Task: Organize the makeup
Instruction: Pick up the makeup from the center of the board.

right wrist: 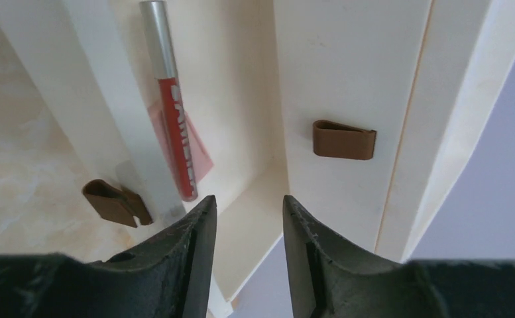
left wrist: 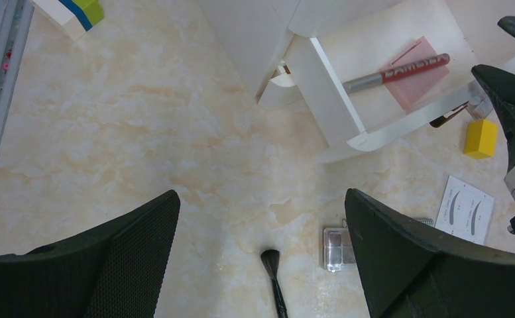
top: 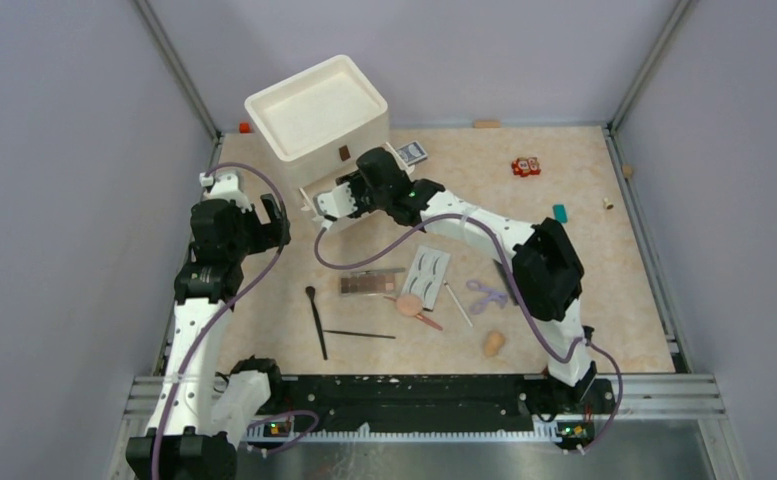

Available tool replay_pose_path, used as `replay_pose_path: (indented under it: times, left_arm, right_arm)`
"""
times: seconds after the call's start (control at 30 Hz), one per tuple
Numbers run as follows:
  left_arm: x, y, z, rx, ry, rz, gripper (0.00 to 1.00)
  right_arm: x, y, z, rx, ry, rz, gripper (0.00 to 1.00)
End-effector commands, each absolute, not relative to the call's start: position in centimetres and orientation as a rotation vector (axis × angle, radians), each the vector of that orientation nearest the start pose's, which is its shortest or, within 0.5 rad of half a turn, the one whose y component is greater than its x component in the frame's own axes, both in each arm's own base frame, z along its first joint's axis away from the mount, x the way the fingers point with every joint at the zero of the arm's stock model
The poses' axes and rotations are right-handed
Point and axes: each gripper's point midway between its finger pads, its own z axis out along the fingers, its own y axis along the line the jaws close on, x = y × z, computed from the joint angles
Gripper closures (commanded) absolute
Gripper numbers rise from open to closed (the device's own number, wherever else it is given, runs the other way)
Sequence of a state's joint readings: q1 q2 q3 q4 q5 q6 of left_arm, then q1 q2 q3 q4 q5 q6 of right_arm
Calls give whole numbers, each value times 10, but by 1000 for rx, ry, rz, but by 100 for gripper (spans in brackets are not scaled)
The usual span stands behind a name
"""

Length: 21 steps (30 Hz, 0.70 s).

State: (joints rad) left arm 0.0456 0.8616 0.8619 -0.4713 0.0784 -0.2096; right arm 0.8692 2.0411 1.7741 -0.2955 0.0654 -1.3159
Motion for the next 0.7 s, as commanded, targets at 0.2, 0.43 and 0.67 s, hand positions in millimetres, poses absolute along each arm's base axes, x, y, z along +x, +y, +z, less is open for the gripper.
replay_pose_path:
  times: [0.2,0.43,0.67]
  left_arm:
    - [301,-6,243,-200,1966,-170,1]
    - [302,-8,240,-194,1977,-183,1]
    - [302,-7,241,-195,1973,-181,1]
  right_arm:
    - [416,415,268,-1573,1043,-252,55]
    - [345,393,297,-1451,1048,98,56]
    - [259,367,245,-1582,1115,457,55]
